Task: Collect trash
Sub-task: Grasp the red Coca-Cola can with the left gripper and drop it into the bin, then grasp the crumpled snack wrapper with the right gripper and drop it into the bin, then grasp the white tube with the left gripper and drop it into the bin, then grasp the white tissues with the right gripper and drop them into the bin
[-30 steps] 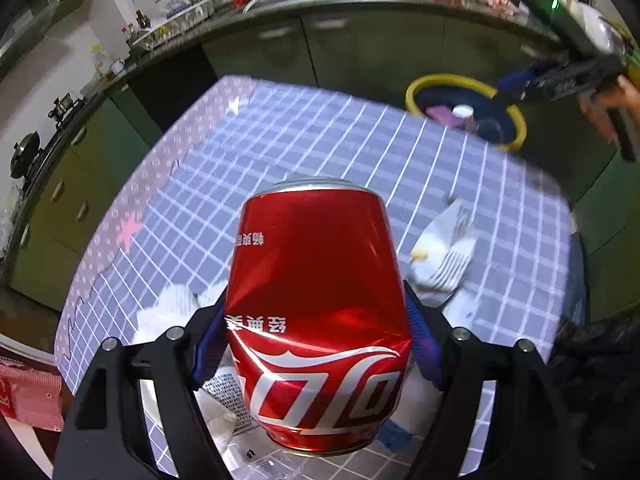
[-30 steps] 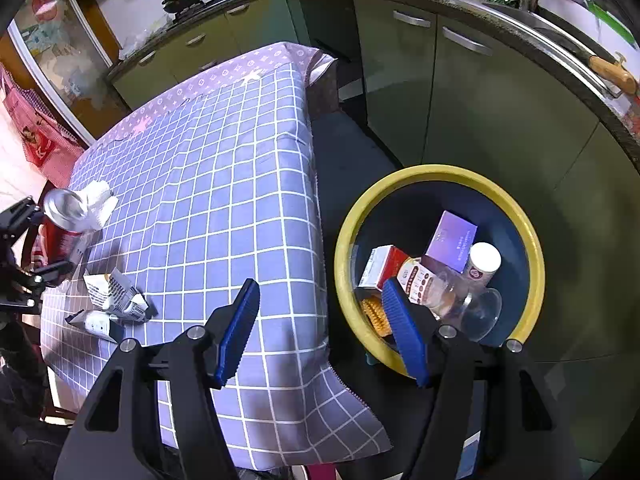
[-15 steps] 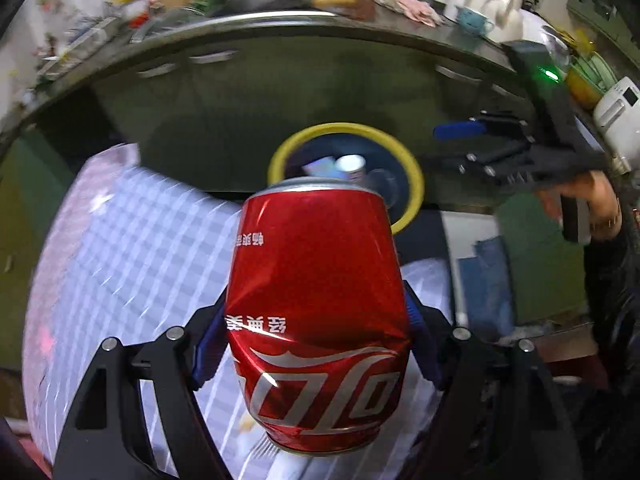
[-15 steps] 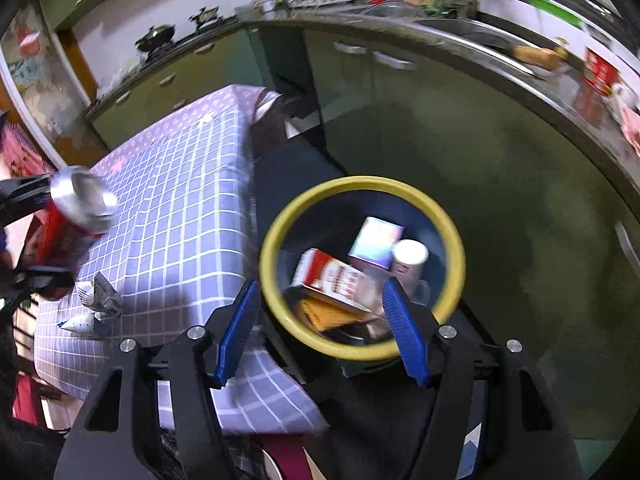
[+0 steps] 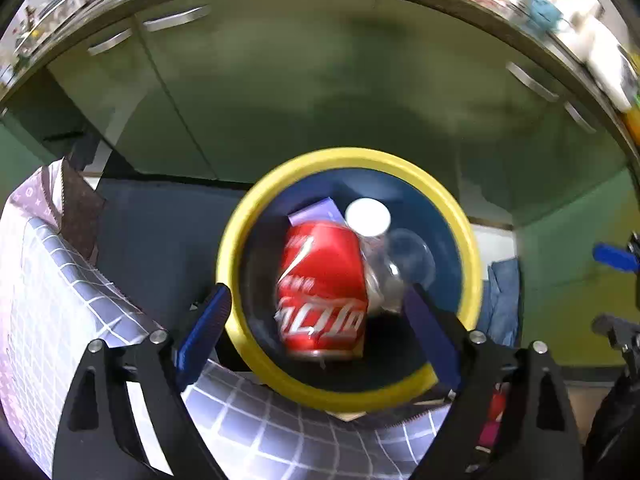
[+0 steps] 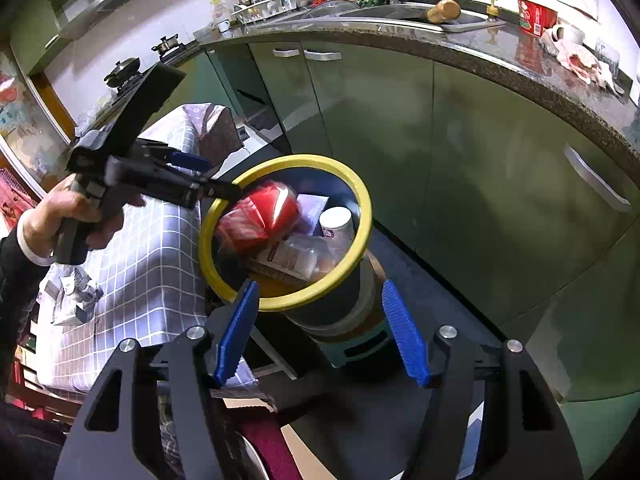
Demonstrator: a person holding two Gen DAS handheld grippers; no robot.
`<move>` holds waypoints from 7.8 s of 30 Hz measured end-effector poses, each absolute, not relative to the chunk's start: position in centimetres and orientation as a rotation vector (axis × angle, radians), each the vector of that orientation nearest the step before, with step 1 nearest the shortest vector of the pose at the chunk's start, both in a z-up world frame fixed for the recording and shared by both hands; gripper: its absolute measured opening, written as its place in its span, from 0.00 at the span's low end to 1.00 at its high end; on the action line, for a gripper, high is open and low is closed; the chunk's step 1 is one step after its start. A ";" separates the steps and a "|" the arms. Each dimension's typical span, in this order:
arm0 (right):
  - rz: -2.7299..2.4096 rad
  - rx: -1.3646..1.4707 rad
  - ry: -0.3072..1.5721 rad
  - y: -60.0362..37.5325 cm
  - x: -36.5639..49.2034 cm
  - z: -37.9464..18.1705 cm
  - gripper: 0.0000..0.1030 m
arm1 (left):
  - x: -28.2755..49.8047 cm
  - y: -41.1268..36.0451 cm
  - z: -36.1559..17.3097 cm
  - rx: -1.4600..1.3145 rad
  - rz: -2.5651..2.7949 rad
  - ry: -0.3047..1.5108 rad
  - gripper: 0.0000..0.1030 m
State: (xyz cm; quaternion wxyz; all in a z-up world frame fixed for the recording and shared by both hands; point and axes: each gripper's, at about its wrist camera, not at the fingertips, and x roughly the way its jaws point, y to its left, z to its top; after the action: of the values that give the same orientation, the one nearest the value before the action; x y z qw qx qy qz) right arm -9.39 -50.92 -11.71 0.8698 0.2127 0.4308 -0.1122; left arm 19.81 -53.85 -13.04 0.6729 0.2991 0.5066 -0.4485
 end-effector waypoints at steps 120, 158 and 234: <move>0.057 0.281 0.957 -40.9 4.4 -12.4 0.65 | 10.7 -17.9 -12.2 0.621 -1.041 1.005 0.70; -0.067 0.341 0.789 -47.3 -6.1 -9.8 0.65 | 11.9 -36.8 -5.7 0.466 -1.211 1.069 0.21; 0.703 -0.044 1.049 -3.4 23.6 -9.2 0.07 | 8.6 5.9 0.6 -0.117 -0.408 0.736 0.86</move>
State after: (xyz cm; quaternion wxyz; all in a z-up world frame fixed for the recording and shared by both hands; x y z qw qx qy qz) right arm 23.60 -3.41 -9.23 0.8069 -0.0208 0.4903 0.3287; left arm 8.62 5.89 0.56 0.9111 -0.0568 0.3572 -0.1977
